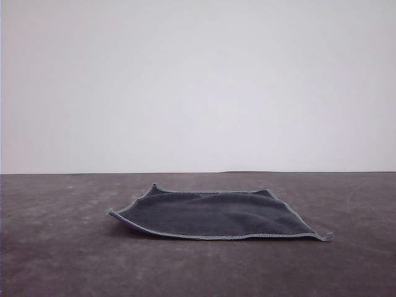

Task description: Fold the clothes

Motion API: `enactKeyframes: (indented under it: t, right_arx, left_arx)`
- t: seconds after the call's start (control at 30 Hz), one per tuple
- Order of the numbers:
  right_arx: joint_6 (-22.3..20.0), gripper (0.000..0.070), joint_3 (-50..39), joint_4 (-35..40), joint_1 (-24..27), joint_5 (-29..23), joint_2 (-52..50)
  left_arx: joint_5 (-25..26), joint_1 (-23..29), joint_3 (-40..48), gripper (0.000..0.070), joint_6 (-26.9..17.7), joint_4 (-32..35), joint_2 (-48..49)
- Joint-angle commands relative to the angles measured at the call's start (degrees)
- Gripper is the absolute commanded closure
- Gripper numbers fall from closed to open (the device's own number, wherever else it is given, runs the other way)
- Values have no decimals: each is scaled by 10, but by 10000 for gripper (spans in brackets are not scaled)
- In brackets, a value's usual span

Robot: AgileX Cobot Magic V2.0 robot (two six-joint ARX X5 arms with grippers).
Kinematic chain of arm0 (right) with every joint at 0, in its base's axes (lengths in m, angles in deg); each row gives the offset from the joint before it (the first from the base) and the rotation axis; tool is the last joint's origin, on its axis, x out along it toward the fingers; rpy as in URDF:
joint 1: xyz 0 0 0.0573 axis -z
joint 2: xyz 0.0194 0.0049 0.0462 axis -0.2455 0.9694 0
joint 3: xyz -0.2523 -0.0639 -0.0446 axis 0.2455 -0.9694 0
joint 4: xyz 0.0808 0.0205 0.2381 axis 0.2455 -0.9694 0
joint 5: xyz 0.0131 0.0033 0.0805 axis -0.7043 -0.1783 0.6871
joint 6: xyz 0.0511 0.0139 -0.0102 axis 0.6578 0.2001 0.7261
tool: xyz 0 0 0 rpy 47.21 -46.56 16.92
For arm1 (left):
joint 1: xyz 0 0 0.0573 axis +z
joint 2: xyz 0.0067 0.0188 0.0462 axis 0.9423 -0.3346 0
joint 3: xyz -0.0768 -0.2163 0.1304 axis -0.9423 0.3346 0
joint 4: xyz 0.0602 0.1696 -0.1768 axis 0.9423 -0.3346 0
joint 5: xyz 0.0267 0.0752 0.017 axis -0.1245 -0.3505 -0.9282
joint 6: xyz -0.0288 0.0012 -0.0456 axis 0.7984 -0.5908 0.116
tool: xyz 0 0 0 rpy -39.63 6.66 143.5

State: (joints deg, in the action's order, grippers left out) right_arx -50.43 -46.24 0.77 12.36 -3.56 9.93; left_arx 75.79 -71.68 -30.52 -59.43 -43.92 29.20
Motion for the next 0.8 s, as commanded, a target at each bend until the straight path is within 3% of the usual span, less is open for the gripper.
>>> enactKeyframes:
  t: [0.0,0.17,0.27,0.37,0.53,0.6,0.77]
  right_arx:
    - [6,691,-3,6,-1,-1,0]
    - [6,691,-3,8,-1,2,0]
    - [18,691,-3,8,-1,3,0]
    - [67,691,-3,8,-1,3,0]
    - [188,691,-2,50,-1,5,0]
    - [209,693,0,75,-1,17,0]
    - [210,693,41,81,-1,32,0]
  left_arx:
    - [-1,1,11,700,-2,5,0]
    - [2,1,11,700,59,29,0]
    - [2,1,11,700,121,44,0]
    - [1,1,11,700,190,52,0]
    - [1,1,11,700,300,91,0]
    - [1,1,10,700,317,120,0]
    - [-2,1,-14,696,309,153,0]
